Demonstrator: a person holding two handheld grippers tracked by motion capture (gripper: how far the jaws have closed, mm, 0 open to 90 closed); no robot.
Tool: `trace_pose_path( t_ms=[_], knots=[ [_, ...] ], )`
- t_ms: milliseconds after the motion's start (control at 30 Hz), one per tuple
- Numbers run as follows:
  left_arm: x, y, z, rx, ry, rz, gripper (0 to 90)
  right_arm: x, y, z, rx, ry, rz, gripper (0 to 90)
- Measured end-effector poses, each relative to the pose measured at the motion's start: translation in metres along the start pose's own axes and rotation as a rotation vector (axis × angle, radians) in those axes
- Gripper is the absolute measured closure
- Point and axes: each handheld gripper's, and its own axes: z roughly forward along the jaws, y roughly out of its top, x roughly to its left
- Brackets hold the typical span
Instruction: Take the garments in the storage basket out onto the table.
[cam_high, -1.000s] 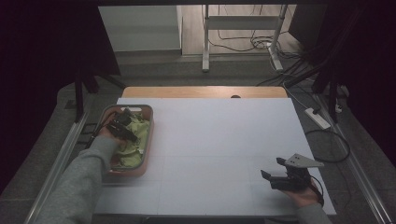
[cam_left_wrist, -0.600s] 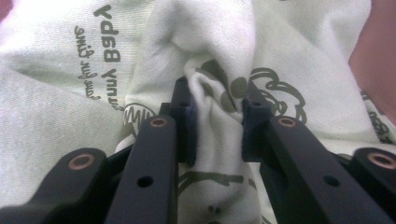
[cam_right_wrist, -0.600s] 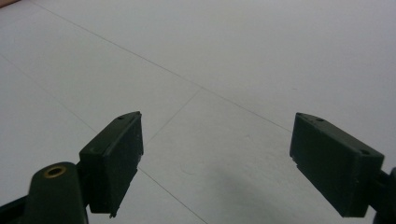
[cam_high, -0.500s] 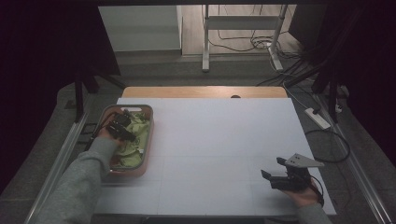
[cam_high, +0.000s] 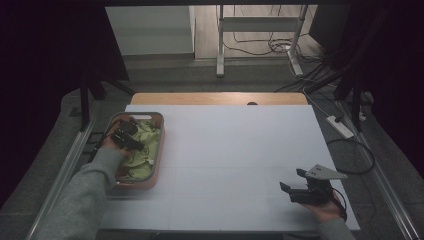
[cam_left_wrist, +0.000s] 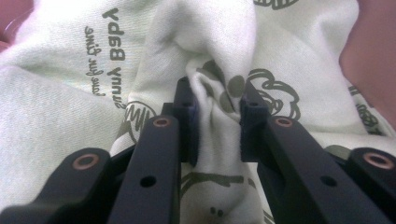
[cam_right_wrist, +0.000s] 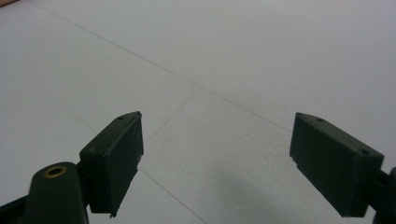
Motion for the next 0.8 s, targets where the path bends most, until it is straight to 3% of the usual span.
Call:
trace_pose_path(
  t_ms=[333, 800],
  knots=[
    [-0.001, -0.005, -0.011, -0.049, -0.003, 0.006, 75.0, 0.000, 0.000, 0.000, -0.004, -0.001, 0.000, 18.2],
    [0.003, -0.015, -0.027, -0.136, -0.039, -0.012, 75.3, -0.001, 0.000, -0.001, -0.004, -0.005, 0.000, 18.3]
  ],
)
